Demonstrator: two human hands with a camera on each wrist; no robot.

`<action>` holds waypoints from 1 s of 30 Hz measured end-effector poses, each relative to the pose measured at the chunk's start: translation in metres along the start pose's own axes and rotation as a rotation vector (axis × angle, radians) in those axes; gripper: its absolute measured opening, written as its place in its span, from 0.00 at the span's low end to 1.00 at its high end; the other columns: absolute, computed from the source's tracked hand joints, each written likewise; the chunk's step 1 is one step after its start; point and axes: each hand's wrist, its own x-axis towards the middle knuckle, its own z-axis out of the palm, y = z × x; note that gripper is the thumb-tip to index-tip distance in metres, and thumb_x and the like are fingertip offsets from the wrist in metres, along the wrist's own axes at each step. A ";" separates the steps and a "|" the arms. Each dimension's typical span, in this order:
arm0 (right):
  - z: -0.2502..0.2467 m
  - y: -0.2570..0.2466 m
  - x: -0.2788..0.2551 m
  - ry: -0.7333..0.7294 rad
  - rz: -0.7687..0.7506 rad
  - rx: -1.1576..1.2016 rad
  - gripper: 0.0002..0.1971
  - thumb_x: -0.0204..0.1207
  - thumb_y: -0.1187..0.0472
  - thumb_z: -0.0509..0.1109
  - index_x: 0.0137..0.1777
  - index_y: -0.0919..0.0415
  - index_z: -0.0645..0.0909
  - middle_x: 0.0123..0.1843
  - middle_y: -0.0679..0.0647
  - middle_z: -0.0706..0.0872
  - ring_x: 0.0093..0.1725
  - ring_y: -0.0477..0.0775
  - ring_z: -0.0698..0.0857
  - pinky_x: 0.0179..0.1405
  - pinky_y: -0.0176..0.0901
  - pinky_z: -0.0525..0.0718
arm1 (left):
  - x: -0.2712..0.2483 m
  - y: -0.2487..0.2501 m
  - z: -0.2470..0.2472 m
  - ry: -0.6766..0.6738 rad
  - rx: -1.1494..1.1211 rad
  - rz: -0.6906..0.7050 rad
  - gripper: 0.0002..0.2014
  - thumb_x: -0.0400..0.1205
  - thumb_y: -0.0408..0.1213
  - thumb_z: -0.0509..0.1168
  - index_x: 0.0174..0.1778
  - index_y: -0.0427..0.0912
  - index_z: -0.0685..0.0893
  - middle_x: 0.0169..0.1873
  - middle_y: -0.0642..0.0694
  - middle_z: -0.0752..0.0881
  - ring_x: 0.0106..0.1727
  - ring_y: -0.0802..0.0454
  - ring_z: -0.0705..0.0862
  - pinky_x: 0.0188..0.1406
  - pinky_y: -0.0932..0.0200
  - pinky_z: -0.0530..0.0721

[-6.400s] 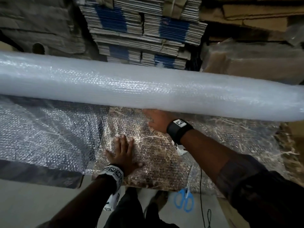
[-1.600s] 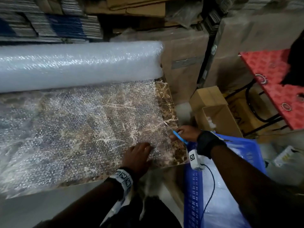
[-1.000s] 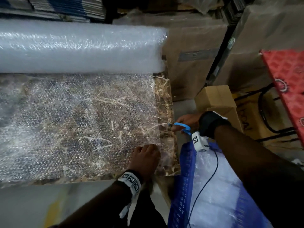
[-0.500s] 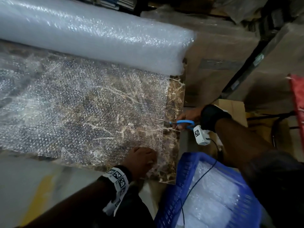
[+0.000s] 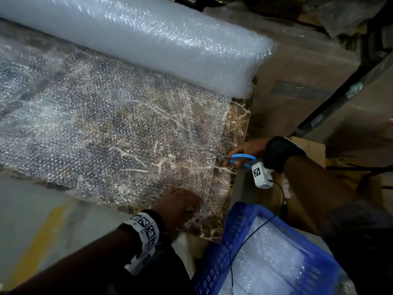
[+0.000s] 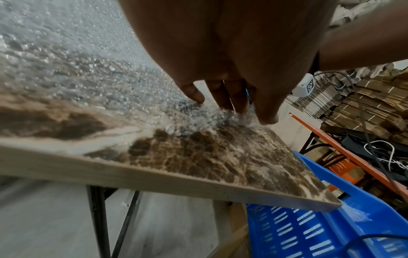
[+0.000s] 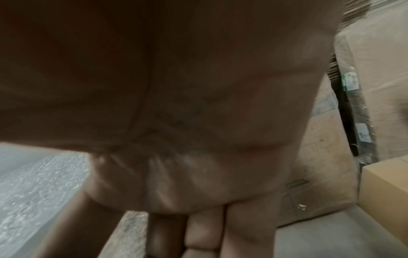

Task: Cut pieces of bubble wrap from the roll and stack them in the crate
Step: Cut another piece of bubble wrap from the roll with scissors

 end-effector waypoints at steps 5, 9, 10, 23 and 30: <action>-0.001 0.002 0.000 0.035 -0.031 -0.059 0.20 0.78 0.71 0.72 0.70 0.69 0.78 0.57 0.62 0.83 0.51 0.52 0.82 0.45 0.32 0.83 | -0.001 -0.002 0.004 0.017 -0.038 -0.003 0.19 0.76 0.55 0.57 0.58 0.59 0.86 0.59 0.62 0.85 0.65 0.56 0.80 0.67 0.44 0.73; 0.000 0.002 -0.002 0.087 -0.064 -0.105 0.19 0.77 0.72 0.72 0.69 0.67 0.80 0.57 0.56 0.86 0.51 0.48 0.83 0.46 0.28 0.83 | -0.002 -0.005 0.007 0.045 -0.073 0.019 0.15 0.77 0.52 0.62 0.57 0.59 0.86 0.56 0.61 0.86 0.61 0.56 0.83 0.63 0.42 0.78; -0.001 0.004 -0.001 0.097 -0.068 -0.120 0.19 0.76 0.71 0.74 0.67 0.65 0.82 0.55 0.53 0.87 0.49 0.45 0.84 0.46 0.28 0.82 | -0.001 -0.005 0.007 0.052 -0.083 0.030 0.13 0.77 0.51 0.63 0.57 0.59 0.85 0.56 0.61 0.87 0.59 0.56 0.84 0.62 0.42 0.79; 0.001 0.003 -0.003 0.140 -0.094 -0.290 0.13 0.73 0.62 0.79 0.56 0.51 0.85 0.55 0.54 0.88 0.53 0.52 0.85 0.57 0.44 0.83 | -0.002 -0.005 0.008 0.030 -0.061 0.013 0.11 0.80 0.51 0.64 0.59 0.62 0.79 0.58 0.64 0.85 0.61 0.59 0.83 0.64 0.44 0.79; 0.008 -0.002 -0.001 -0.010 -0.040 -0.128 0.20 0.79 0.55 0.74 0.63 0.69 0.79 0.46 0.58 0.82 0.39 0.43 0.85 0.43 0.39 0.87 | -0.002 -0.003 0.007 0.021 -0.026 -0.021 0.15 0.78 0.53 0.62 0.60 0.60 0.83 0.58 0.62 0.85 0.61 0.57 0.82 0.65 0.44 0.78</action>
